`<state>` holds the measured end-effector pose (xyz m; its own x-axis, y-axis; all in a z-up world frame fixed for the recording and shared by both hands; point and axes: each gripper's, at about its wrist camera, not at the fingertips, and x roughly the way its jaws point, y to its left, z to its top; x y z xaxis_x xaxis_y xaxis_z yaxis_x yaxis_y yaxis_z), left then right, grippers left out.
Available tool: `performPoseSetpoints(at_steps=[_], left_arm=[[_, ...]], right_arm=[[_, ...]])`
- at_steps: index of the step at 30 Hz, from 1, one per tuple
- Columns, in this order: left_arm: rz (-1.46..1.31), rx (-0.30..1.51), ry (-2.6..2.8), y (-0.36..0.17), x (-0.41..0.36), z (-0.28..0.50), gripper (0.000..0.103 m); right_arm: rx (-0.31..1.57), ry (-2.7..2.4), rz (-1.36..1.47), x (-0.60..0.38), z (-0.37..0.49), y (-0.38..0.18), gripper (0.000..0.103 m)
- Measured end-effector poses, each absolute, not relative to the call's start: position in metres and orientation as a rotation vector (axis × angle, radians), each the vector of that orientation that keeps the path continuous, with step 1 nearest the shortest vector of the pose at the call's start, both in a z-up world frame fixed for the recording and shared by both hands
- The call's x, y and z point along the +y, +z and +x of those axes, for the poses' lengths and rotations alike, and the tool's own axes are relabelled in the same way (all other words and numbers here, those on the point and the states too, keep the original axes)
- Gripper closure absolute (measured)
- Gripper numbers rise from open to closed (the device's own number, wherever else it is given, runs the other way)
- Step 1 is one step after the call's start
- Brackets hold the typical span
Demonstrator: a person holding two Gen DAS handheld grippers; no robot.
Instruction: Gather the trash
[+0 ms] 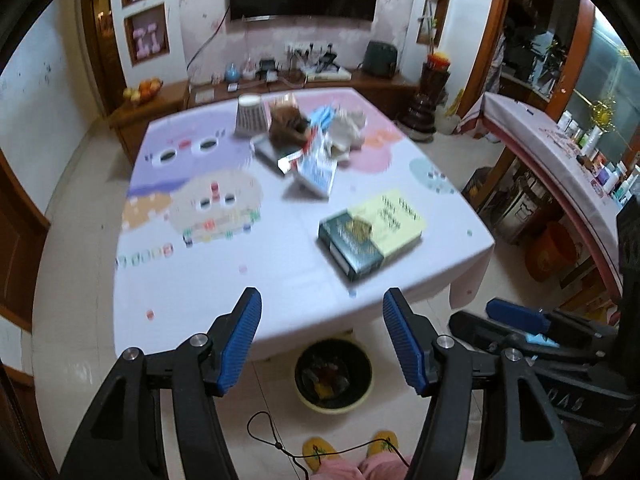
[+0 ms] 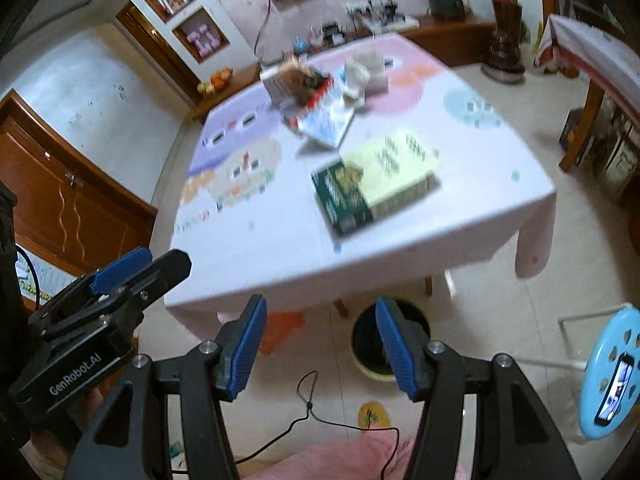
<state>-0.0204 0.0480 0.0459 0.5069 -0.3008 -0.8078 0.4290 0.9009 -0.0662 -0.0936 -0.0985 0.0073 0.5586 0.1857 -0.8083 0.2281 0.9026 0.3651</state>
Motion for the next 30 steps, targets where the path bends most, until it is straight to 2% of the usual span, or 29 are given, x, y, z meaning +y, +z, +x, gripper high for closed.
performPoseSetpoints(at_steps=[9, 16, 22, 30], left_arm=[[0.15, 0.857, -0.454, 0.079, 0.038, 0.021, 0.037], [0.139, 0.877, -0.413, 0.077, 0.012, 0.081, 0.034], [0.151, 0.953, -0.33, 0.051, -0.03, 0.157, 0.034], [0.192, 1.124, -0.251, -0.014, -0.08, 0.254, 0.034]], right_arm=[[0.893, -0.087, 0.425, -0.12, -0.07, 0.048, 0.046], [0.883, -0.09, 0.405, -0.156, -0.02, 0.06, 0.046], [0.885, -0.024, 0.408, -0.203, 0.048, 0.057, 0.046], [0.976, 0.072, 0.409, -0.258, 0.137, 0.03, 0.046]])
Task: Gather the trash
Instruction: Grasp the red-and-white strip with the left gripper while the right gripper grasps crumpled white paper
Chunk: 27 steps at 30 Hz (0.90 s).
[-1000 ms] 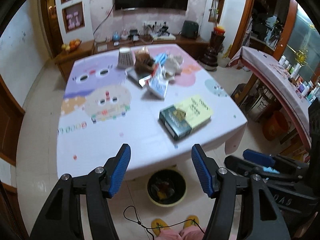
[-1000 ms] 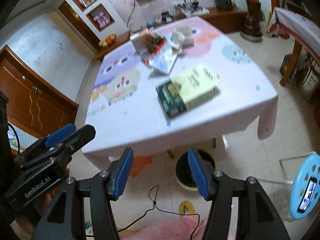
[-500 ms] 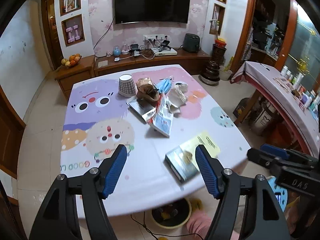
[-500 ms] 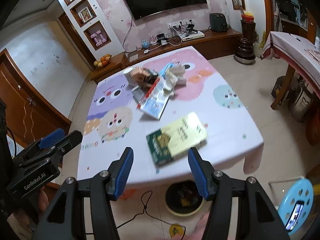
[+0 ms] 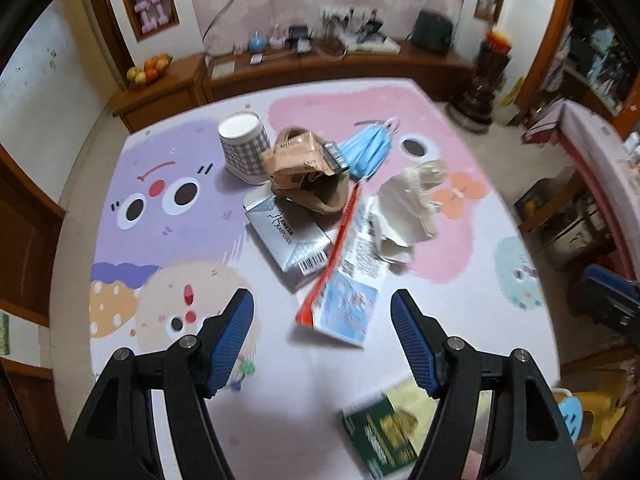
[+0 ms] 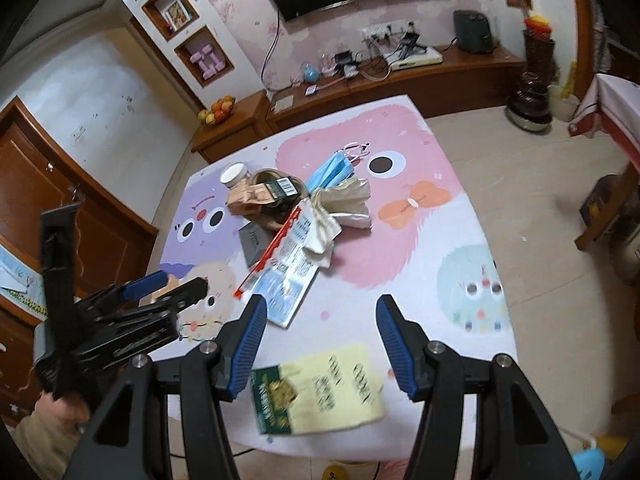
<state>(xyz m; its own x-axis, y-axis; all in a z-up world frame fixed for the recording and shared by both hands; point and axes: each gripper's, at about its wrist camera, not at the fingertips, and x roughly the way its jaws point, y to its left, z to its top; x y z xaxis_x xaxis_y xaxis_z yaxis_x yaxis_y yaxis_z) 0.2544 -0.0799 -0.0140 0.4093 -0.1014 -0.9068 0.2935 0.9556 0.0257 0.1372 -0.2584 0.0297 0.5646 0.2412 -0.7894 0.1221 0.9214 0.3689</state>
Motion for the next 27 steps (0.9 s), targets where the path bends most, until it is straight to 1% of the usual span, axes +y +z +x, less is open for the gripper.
performPoseSetpoints(at_steps=[8, 10, 12, 15, 16, 18, 20, 22, 24, 26, 27], left_arm=[[0.185, 1.286, -0.205, -0.083, -0.1, 0.309, 0.034], [0.186, 1.319, -0.193, -0.098, -0.103, 0.318, 0.038], [0.167, 1.353, -0.188, -0.109, -0.105, 0.325, 0.05], [0.141, 1.38, -0.185, -0.118, -0.106, 0.331, 0.061], [0.136, 1.386, -0.178, -0.121, -0.106, 0.332, 0.063], [0.122, 1.401, -0.174, -0.125, -0.106, 0.333, 0.072], [0.096, 1.409, -0.173, -0.127, -0.106, 0.335, 0.073], [0.067, 1.405, -0.172, -0.128, -0.102, 0.336, 0.077], [0.031, 1.402, -0.174, -0.126, -0.099, 0.337, 0.085], [0.017, 1.403, -0.167, -0.125, -0.098, 0.338, 0.087], [0.018, 1.399, -0.162, -0.124, -0.097, 0.337, 0.087]], right_arm=[[1.095, 0.151, 0.429, -0.284, 0.206, -0.019, 0.046], [1.122, 0.175, 0.442, -0.285, 0.222, -0.03, 0.046], [1.138, 0.196, 0.449, -0.283, 0.234, -0.038, 0.046], [1.154, 0.224, 0.45, -0.279, 0.25, -0.046, 0.046], [1.159, 0.233, 0.447, -0.277, 0.256, -0.05, 0.046], [1.169, 0.244, 0.44, -0.272, 0.27, -0.057, 0.046], [1.174, 0.252, 0.433, -0.268, 0.28, -0.061, 0.046], [1.18, 0.258, 0.419, -0.263, 0.292, -0.067, 0.046], [1.186, 0.267, 0.411, -0.259, 0.299, -0.071, 0.046], [1.196, 0.277, 0.404, -0.253, 0.308, -0.076, 0.046], [1.199, 0.28, 0.404, -0.252, 0.311, -0.079, 0.049]])
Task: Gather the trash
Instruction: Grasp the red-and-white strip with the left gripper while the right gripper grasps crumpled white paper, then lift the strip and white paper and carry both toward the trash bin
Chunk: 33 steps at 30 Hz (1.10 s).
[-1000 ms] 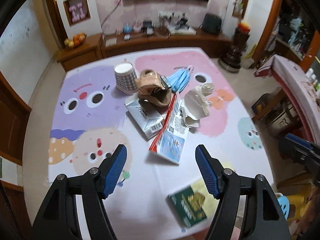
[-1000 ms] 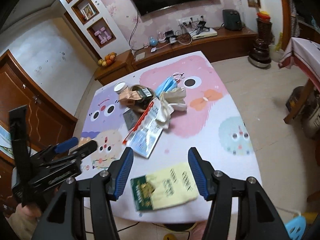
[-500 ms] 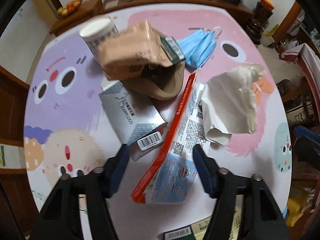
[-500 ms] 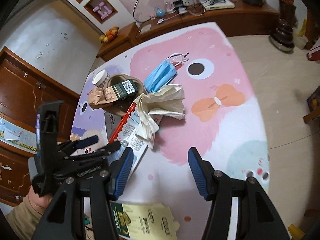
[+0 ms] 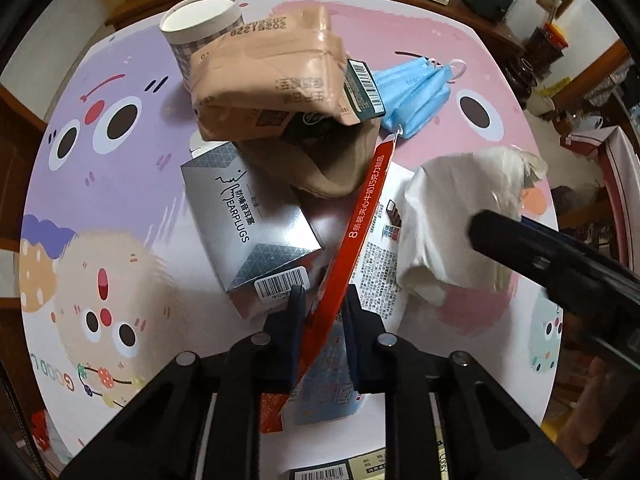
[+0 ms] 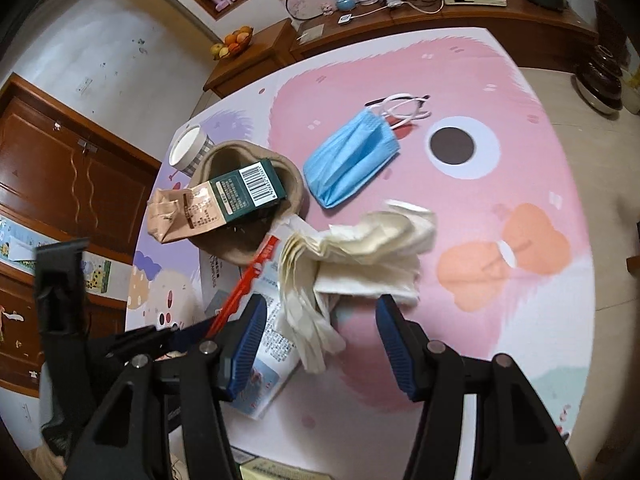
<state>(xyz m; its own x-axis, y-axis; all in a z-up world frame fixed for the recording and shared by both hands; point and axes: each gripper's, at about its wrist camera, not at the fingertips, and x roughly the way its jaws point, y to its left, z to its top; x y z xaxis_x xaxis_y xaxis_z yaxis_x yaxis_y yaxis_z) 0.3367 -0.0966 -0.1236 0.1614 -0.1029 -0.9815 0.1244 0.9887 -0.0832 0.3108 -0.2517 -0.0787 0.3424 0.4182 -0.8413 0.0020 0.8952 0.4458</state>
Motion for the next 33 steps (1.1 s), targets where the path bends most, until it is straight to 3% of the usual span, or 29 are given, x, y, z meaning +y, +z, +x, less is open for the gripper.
performPoseSetpoints(at_steps=[2, 4, 7, 20, 33], left_arm=[[0.026, 1.391, -0.152, -0.121, -0.096, 0.335, 0.088], [0.031, 1.384, -0.142, -0.119, -0.096, 0.331, 0.09], [0.027, 1.377, -0.138, -0.113, -0.098, 0.327, 0.091], [0.038, 1.278, -0.164, -0.061, -0.1, 0.294, 0.092], [0.061, 1.134, -0.225, 0.024, -0.063, 0.211, 0.092]], right_arm=[[1.204, 0.282, 0.399, -0.248, 0.317, -0.083, 0.06], [1.211, 0.293, 0.392, -0.246, 0.32, -0.087, 0.086], [1.201, 0.315, 0.394, -0.244, 0.318, -0.088, 0.093], [1.109, 0.3, 0.401, -0.259, 0.275, -0.057, 0.098], [1.008, 0.26, 0.418, -0.251, 0.193, -0.007, 0.098]])
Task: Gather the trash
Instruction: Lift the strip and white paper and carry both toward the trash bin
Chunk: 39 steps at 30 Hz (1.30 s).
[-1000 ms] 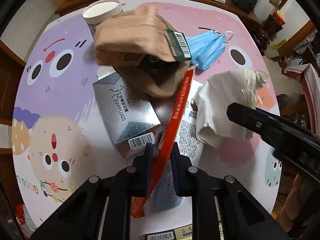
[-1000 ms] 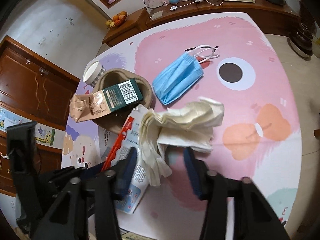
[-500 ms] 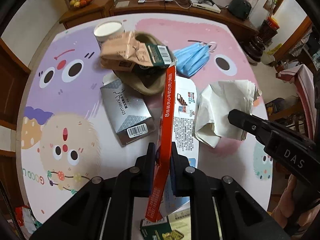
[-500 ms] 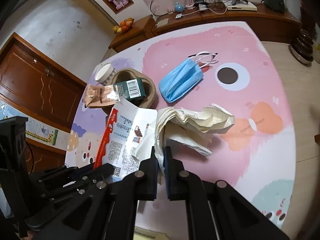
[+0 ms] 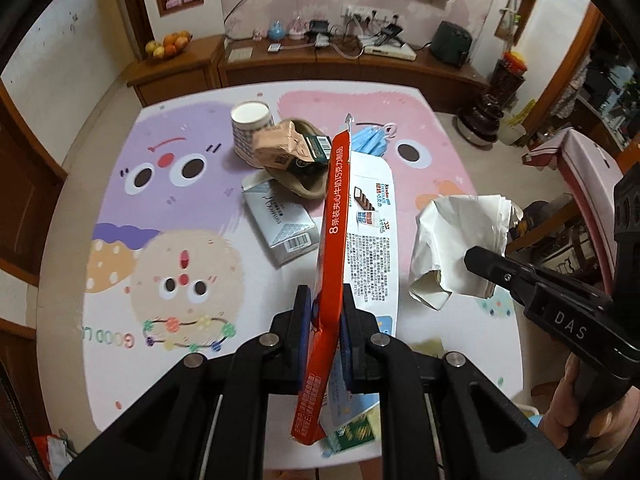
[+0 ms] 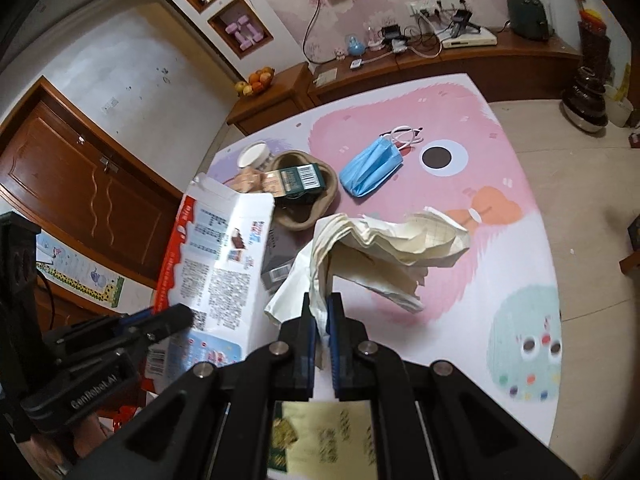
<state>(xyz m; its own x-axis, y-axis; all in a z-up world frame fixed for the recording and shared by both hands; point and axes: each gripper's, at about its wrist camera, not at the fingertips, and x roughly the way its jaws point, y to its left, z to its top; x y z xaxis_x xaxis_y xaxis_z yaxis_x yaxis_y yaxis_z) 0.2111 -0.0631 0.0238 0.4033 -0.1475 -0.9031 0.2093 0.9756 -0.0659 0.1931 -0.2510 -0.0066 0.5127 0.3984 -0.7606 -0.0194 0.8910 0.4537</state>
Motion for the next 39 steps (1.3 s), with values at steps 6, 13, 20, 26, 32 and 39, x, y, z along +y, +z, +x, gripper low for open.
performPoseSetpoints(at_steps=[6, 13, 20, 26, 32, 39], left_arm=[[0.067, 1.084, -0.277, 0.053, -0.031, 0.163, 0.092], [0.07, 1.04, -0.338, 0.069, 0.013, 0.096, 0.092], [0.098, 1.049, -0.419, 0.061, 0.041, 0.035, 0.092], [0.126, 1.102, -0.461, 0.04, 0.052, -0.005, 0.092], [0.107, 1.157, -0.45, 0.014, 0.057, -0.026, 0.092], [0.064, 1.241, -0.374, -0.038, 0.051, -0.054, 0.092]], right_arm=[[0.95, 0.201, 0.447, -0.228, 0.135, 0.014, 0.098], [0.922, 0.138, 0.461, -0.181, 0.059, 0.027, 0.098], [0.905, 0.097, 0.441, -0.131, -0.013, 0.033, 0.098], [0.952, 0.09, 0.434, -0.103, -0.061, 0.023, 0.098], [1.027, 0.113, 0.408, -0.096, -0.092, 0.009, 0.098], [1.163, 0.153, 0.398, -0.105, -0.098, -0.043, 0.098]])
